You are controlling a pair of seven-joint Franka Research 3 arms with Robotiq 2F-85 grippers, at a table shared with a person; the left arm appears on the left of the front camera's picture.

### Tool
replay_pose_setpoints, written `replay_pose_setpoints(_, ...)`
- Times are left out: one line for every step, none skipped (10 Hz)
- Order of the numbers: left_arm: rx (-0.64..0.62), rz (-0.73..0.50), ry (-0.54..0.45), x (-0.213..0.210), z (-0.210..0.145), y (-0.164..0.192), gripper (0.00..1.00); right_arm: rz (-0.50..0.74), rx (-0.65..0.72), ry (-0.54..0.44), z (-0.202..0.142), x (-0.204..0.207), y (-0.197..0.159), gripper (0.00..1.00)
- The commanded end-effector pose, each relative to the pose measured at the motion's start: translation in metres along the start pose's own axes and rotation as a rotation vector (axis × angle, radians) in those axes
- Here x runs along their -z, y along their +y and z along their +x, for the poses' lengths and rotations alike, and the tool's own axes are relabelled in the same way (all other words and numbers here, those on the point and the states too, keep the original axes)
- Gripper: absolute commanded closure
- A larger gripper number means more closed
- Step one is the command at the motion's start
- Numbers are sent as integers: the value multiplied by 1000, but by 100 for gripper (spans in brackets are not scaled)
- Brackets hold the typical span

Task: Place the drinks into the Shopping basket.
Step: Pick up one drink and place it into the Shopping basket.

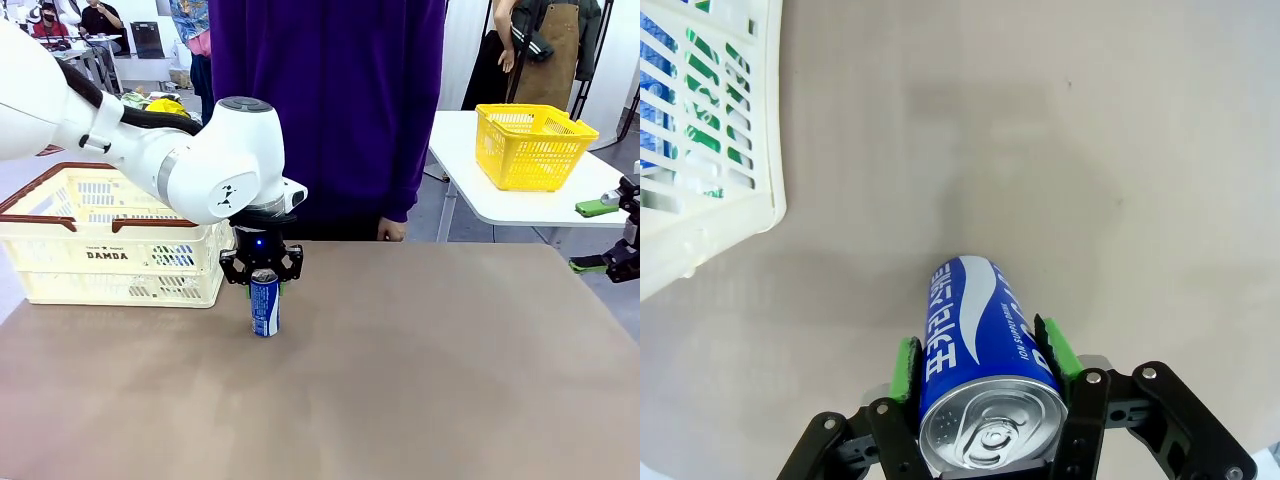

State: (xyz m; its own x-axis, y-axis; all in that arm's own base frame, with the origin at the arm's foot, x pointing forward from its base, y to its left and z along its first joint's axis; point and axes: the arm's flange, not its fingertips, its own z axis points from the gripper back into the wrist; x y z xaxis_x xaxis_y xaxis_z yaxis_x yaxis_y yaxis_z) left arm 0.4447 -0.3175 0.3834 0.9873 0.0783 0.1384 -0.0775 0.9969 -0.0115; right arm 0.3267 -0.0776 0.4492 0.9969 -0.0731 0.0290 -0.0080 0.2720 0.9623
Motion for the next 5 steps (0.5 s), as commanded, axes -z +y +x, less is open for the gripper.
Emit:
replay_pose_setpoints(-4, 25, 10, 2, -5, 1, 100, 11, 11, -1, 0, 0, 3, 0)
replay_pose_setpoints(0, 20, 15, 2, -5, 1, 100, 11, 11, -1, 0, 0, 3, 0)
replay_pose_setpoints(5, 9, 18, 1, -6, 2, 100, 11, 11, -1, 0, 0, 3, 0)
replay_pose_setpoints(13, -5, 25, -4, -5, 3, 100, 11, 11, -1, 0, 0, 3, 0)
replay_pose_setpoints(33, -23, 67, -14, -4, 6, 100, 11, 11, -1, 0, 0, 3, 0)
